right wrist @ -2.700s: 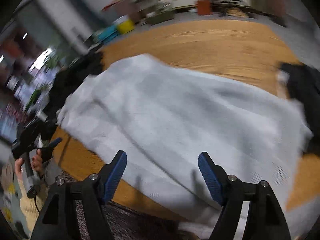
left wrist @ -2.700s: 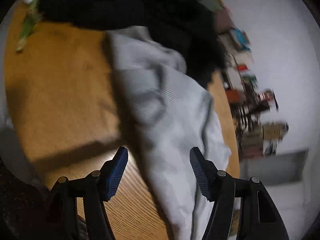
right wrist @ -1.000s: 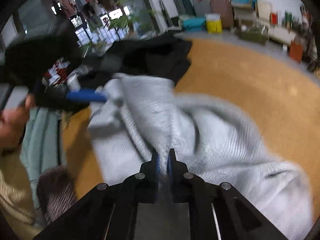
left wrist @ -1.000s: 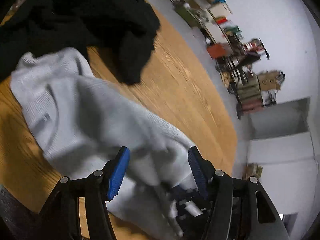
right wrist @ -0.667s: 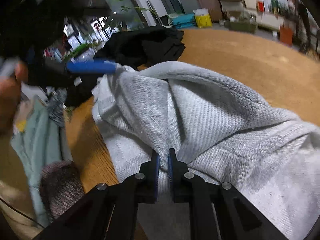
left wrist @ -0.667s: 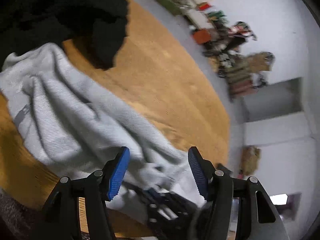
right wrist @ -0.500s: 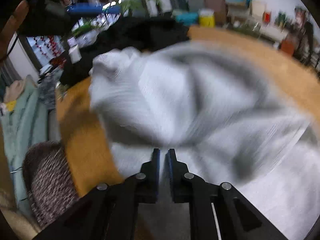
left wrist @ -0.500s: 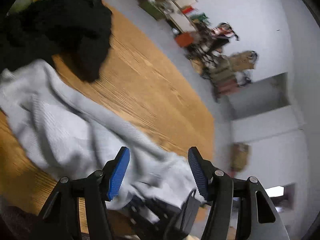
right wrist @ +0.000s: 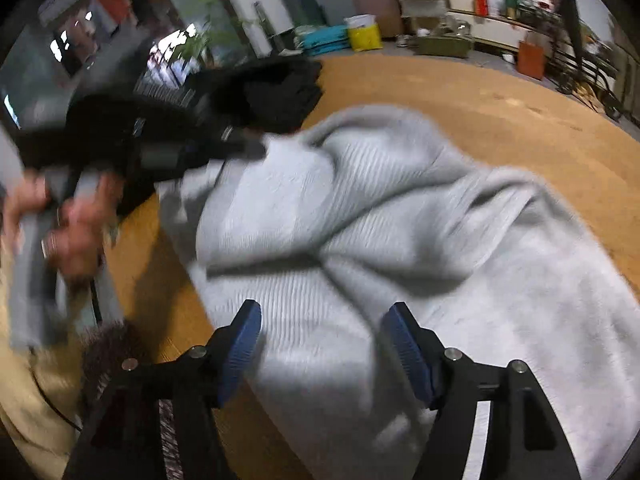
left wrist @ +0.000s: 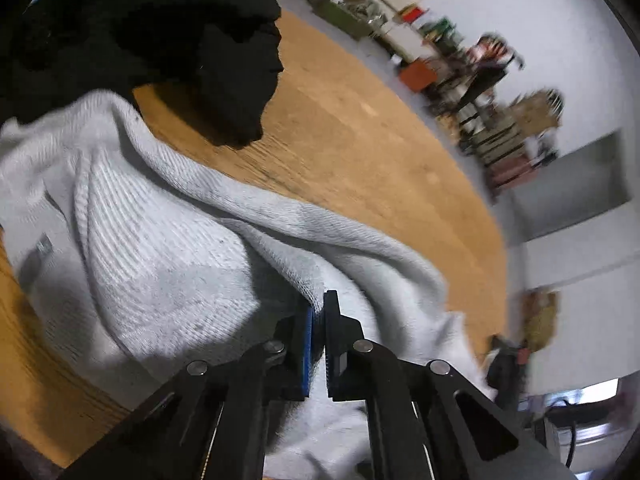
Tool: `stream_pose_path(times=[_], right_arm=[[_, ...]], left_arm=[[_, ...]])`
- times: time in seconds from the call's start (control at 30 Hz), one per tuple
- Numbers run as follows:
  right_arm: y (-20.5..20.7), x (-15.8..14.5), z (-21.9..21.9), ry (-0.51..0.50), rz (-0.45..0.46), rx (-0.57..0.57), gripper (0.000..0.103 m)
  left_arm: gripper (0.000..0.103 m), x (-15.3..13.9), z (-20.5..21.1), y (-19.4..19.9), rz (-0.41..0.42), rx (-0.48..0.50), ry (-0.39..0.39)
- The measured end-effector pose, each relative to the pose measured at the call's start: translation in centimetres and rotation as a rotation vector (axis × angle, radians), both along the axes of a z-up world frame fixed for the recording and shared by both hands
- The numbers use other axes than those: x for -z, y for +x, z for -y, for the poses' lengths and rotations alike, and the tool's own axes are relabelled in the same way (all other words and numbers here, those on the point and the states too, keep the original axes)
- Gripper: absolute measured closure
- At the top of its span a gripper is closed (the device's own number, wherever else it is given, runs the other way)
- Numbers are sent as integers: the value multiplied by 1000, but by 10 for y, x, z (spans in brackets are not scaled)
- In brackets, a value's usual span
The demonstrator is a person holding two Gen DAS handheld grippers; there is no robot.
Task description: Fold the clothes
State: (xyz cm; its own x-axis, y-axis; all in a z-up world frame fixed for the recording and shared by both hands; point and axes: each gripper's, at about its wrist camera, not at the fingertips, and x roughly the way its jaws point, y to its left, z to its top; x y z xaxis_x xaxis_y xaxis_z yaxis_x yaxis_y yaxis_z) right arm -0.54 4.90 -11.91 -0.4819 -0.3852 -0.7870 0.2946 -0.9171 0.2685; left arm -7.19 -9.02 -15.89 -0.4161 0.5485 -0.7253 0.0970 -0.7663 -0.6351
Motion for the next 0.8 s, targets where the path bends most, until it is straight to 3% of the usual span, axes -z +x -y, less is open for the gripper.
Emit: stream_pose_path(times=[0.13,0.23,0.3,0.4,0.63,0.7,0.8], right_arm=[[-16,-41,-10,-44,-123,4,33],[-38,-62,-14,-89,-171,-5,33],[-57,-62,4,-91,-143,-38,36],[-68,-65,6,-79,-113,-128,41],[-80,-48,84,99,-75,-320,41],[-84,-36,104,203,-79,-346,45],[-91,-18,126,339,-66,-379,57]], left_arm=[[99,-1,0,8,-39,5,151],[99,-6,-8,22,-116,45,133],[99,-8,-19,29,-157,87,116],[99,7,-25,42,-119,120,115],[99,47,-27,35,-2,72,152],[99,52,-22,32,19,49,184],[100,48,-7,34,34,6,169]])
